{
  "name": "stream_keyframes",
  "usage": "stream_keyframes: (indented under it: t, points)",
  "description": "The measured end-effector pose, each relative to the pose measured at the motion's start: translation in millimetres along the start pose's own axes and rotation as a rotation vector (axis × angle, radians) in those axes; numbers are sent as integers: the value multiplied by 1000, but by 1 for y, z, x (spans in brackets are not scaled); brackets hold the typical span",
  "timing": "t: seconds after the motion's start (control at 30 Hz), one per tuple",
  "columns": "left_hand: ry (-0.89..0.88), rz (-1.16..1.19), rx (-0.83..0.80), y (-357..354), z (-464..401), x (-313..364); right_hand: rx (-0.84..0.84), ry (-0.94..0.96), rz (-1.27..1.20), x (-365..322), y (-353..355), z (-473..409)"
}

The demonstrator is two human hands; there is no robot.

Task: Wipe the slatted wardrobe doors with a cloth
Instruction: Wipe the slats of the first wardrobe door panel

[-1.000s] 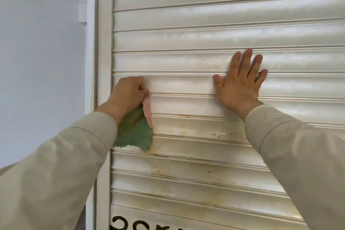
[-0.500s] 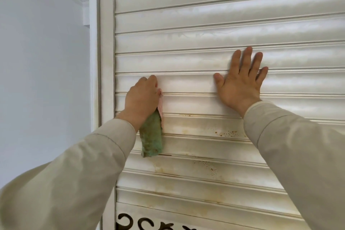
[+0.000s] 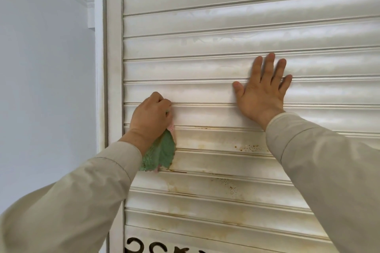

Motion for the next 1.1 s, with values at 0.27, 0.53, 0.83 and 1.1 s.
stream_keyframes:
  t: [0.27,0.53,0.83,1.1]
  points:
    - [146,90,-81,2,-9,-8,8,1,-7,0,1,0]
    - [240,38,-212,5,-17,-4,45,-4,-14,0,1,1]
    - [592,8,-329,16,-44,-27,58,-1,-3,1,0,0]
    - [532,-93,-394,-1,-48,-4,76,-4,2,-1,-2,0]
Point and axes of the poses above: each hand's wrist, its own z-axis away from the middle knuckle, its own y-axis out of the back of the hand, x = y × z, the point moved 6 cm from there along -z, towards the middle knuckle, and after that the axes turned 11 degrees about z, right-handed, at the moved point
